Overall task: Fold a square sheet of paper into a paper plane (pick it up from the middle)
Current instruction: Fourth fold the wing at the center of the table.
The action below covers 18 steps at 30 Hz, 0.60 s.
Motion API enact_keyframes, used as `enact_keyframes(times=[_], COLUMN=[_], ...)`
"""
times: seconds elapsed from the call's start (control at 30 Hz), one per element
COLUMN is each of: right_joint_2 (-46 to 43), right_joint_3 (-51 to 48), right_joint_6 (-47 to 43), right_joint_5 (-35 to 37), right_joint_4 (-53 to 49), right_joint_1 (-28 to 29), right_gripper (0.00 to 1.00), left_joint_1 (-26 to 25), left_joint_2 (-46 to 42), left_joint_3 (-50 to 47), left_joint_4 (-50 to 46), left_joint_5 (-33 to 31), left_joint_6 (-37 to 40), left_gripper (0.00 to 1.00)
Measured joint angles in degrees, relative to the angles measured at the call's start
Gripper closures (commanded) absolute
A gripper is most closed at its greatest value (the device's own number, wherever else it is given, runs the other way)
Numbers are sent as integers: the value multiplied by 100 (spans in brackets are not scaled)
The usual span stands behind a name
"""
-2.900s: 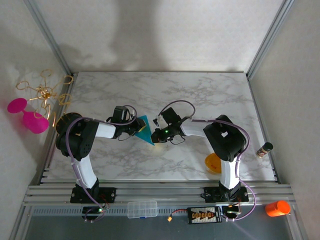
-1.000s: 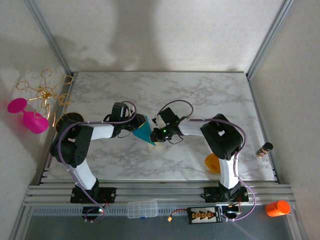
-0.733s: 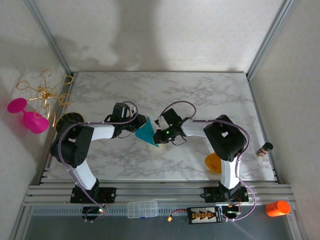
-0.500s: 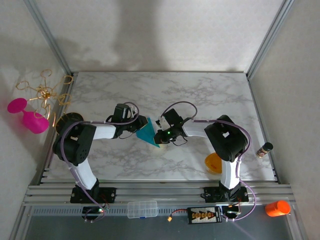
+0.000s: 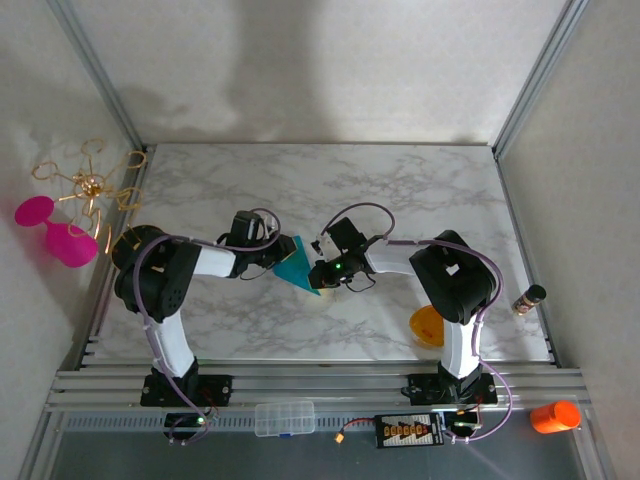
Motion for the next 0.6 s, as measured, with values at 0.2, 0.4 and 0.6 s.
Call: enact_keyframes(times=[0.2,0.4,0.6], right_joint_2=[0,-50,-120], right_joint_3=[-7,-17,140], right_joint_6=[-46,-20,238], right_joint_5=[-31,-26,92], right_joint_4=[-2,0,-15], right_joint_1=[-4,-4,-4], right_gripper=[91,90,90], left_joint_1=[-9,-33,-37], left_joint_2=[83,105,105], left_joint_3=[4,37,48], left_joint_4=[57,31,9], left_joint_5=[-2,-39,-109], left_joint_6=[-2,-2,-2], left_gripper=[85,85,86])
